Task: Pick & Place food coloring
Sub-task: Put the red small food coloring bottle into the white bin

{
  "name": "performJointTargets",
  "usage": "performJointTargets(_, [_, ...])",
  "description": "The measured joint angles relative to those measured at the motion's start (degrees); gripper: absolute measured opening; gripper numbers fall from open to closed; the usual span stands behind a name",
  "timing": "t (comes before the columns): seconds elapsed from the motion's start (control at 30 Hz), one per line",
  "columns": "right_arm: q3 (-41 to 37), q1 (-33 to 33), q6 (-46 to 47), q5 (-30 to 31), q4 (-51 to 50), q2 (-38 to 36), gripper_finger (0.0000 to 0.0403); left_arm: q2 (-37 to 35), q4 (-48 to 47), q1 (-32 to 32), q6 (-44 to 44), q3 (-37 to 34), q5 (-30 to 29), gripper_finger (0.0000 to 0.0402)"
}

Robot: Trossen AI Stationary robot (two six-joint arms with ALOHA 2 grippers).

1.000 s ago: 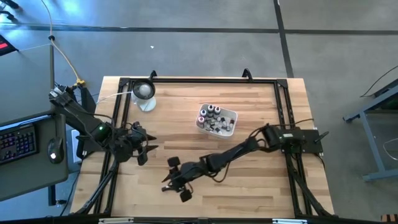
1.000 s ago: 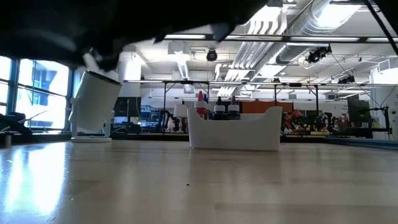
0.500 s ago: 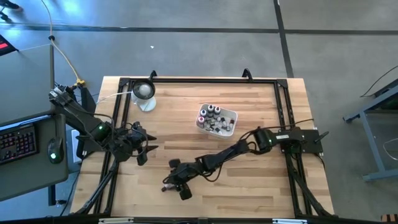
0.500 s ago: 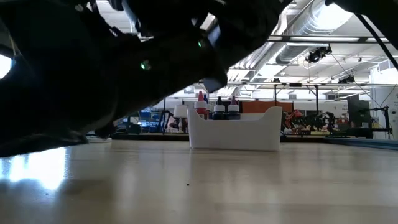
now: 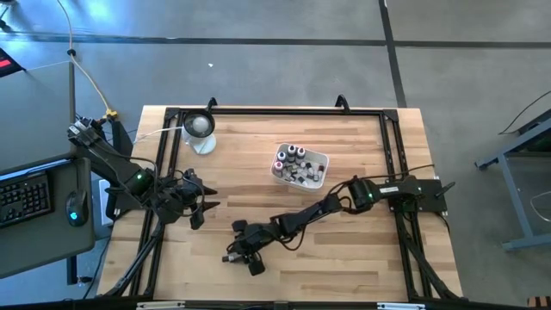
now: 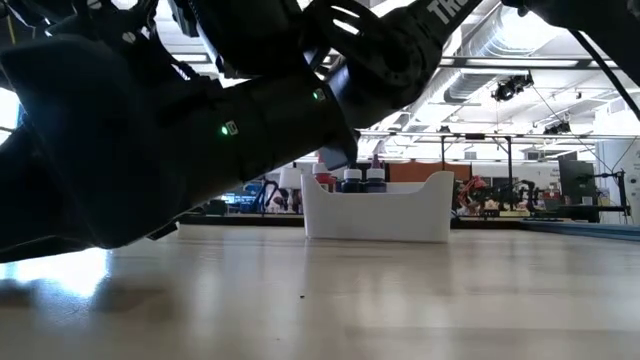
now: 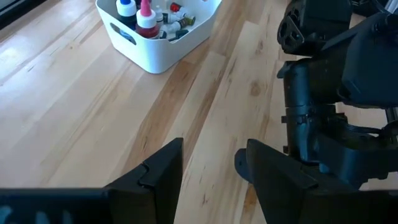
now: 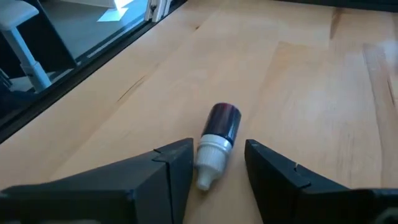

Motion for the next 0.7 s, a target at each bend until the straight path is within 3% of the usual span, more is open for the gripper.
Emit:
performJointTargets(0.37, [0.0, -1.1, 0.6, -0.5, -0.7, 0.0, 0.0048, 0.0, 0.0, 0.0, 0.0, 0.0, 0.0, 0.0175])
performJointTargets(0.57, [0.0, -4.2, 2.9, -4.0, -5.1, -3.6, 0.0049, -0.4, -0.1, 0.0, 0.0, 0.0, 0.0, 0.0175])
performJointTargets(0.7, [0.1, -7.0, -1.1, 0.9, -17.7, -11.7, 0.0056, -0.9, -0.1, 0.0, 0.0, 0.0, -0.2, 0.0175])
